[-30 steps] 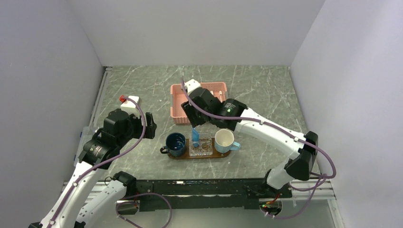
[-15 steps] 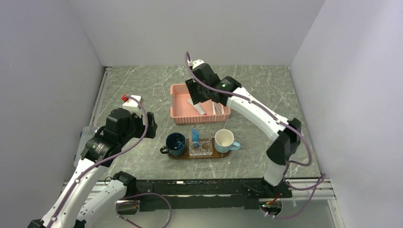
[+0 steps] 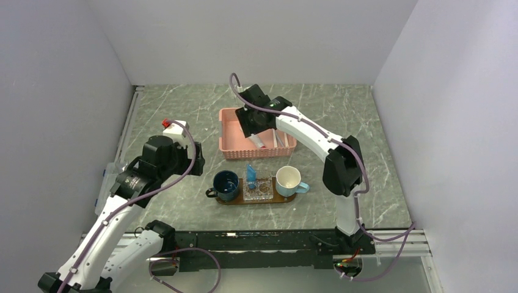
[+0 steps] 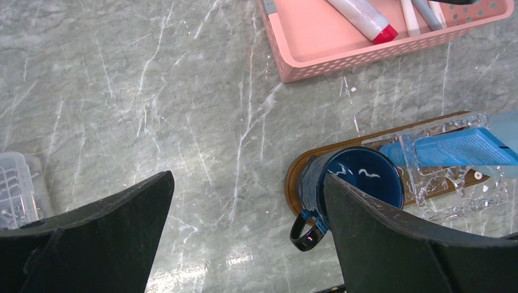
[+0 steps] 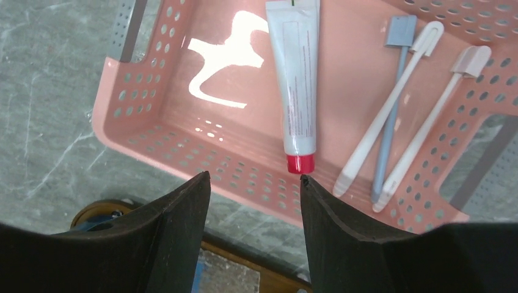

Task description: Prepare toiletry sets of a toothbrush and toothpaste on the tray

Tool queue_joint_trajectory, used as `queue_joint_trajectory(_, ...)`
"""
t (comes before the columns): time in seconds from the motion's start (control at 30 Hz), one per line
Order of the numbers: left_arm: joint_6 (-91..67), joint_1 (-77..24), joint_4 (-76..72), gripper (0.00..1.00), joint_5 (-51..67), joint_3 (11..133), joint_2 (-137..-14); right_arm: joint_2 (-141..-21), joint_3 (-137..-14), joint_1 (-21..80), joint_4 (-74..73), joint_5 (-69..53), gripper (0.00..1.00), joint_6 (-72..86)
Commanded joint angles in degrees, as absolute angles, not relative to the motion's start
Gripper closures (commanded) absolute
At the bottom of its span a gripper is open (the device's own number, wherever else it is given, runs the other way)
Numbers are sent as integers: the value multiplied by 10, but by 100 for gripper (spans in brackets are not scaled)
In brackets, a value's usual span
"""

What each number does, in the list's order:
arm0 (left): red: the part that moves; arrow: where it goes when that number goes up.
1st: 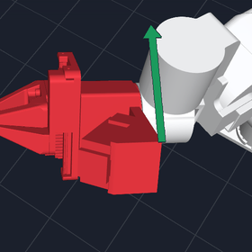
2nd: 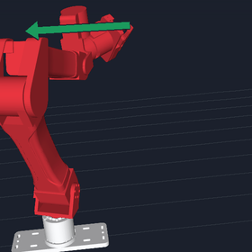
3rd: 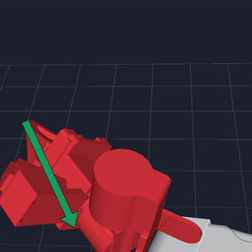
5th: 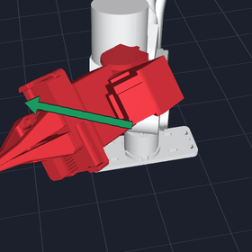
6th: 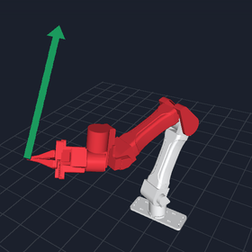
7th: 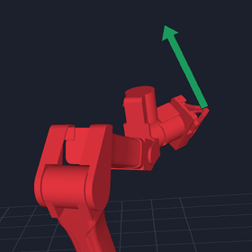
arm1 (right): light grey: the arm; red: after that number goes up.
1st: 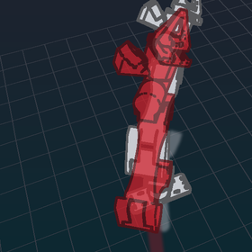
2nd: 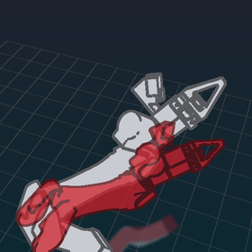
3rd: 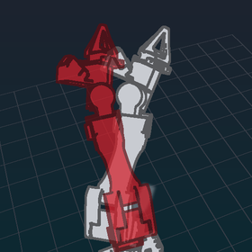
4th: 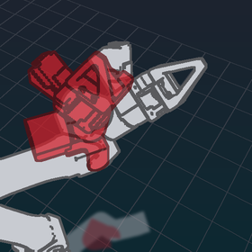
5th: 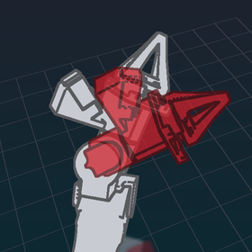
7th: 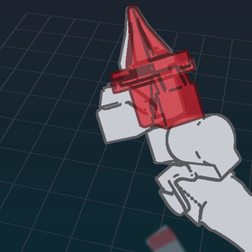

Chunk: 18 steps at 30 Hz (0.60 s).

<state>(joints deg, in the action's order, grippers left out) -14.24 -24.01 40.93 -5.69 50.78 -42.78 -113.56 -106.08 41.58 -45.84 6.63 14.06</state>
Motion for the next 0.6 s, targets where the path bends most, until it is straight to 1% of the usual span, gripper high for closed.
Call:
queue_joint_trajectory(0.0, -135, -237, 386, 1, -47, 506, -435, -1168, -1096, 407, -424, 48, 41, 148)
queue_joint_trajectory(0.33, -135, -238, 387, 1, -51, 507, -442, -1242, -1113, 388, -406, 70, 35, 117)
queue_joint_trajectory(0.57, -134, -238, 385, 1, -49, 507, -447, -1277, -1127, 375, -404, 61, 28, 95)
